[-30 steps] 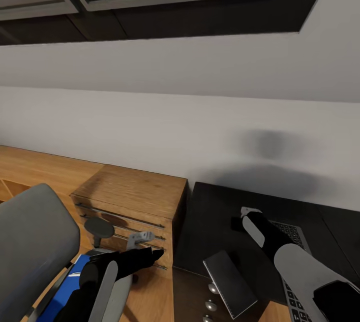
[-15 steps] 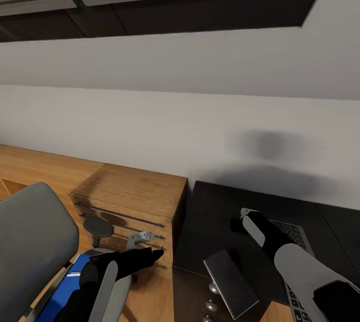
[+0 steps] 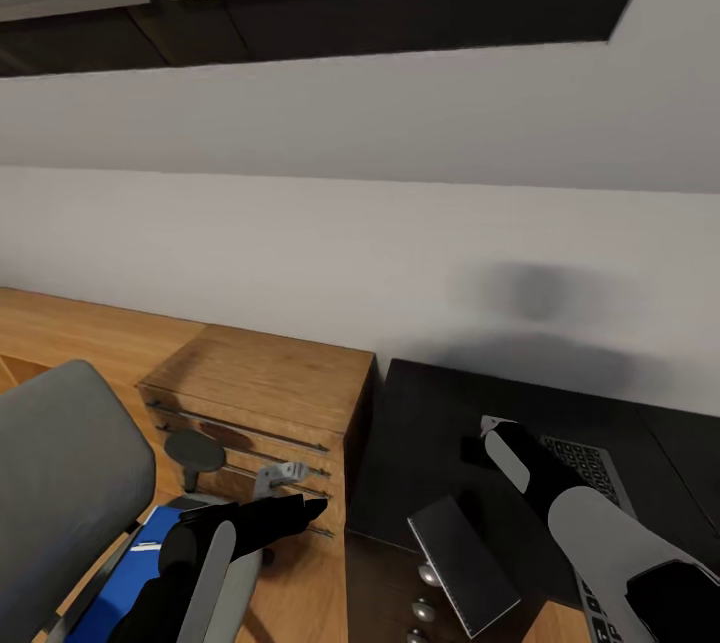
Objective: In the bedroom, organize the workspace by keeping the computer under the desk, ensuring the monitor is on the desk, placing the keyboard on the desk next to the monitor, placing the mouse on the desk next to the keyboard, moving the folder from the swivel chair onto the desk next to the mouse, stacking the notebook on top of the folder with the pen on top of the notebook, and positioning the swivel chair next to the desk.
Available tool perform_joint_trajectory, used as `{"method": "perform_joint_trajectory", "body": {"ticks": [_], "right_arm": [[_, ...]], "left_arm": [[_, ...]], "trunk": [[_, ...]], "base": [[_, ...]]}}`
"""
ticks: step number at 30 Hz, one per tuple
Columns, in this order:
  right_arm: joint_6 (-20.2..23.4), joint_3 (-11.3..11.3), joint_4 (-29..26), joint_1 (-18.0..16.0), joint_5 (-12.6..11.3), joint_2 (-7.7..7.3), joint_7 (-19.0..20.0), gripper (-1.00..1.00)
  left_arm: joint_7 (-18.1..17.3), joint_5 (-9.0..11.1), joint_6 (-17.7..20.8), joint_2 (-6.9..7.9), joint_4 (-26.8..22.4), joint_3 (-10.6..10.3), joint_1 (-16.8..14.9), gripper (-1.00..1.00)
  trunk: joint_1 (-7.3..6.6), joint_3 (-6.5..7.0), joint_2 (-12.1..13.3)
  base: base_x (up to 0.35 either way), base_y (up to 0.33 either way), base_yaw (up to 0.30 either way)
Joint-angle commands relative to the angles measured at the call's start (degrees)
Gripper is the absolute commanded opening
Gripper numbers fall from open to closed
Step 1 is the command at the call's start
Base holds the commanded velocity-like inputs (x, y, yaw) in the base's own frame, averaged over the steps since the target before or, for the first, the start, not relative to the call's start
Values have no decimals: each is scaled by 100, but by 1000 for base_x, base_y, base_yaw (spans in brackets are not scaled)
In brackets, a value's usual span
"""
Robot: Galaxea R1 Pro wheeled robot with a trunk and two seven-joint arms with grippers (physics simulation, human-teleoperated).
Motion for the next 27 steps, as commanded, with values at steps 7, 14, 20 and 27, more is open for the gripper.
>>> {"method": "perform_joint_trajectory", "body": {"ticks": [7,14,20,27], "right_arm": [[15,44,-12,-5,-70,-9,-41,-100],[14,44,-12,-5,-70,-8,-41,-100],[12,44,-12,-5,-70,-7,-41,-100],[12,44,-15,-5,-70,-7,-43,-100]], "left_arm": [[-40,-32,25,-3,-5,6,-4,100],[-40,-32,25,-3,-5,6,-4,100],[-40,-32,25,-3,2,6,-4,100],[-40,-32,25,-3,7,6,-4,100]], "trunk": [[155,-135,-289],[309,-260,-570],[441,-368,-810],[573,-476,-1051]], "base": [[0,0,0],[0,0,0],[0,0,0],[0,0,0]]}}
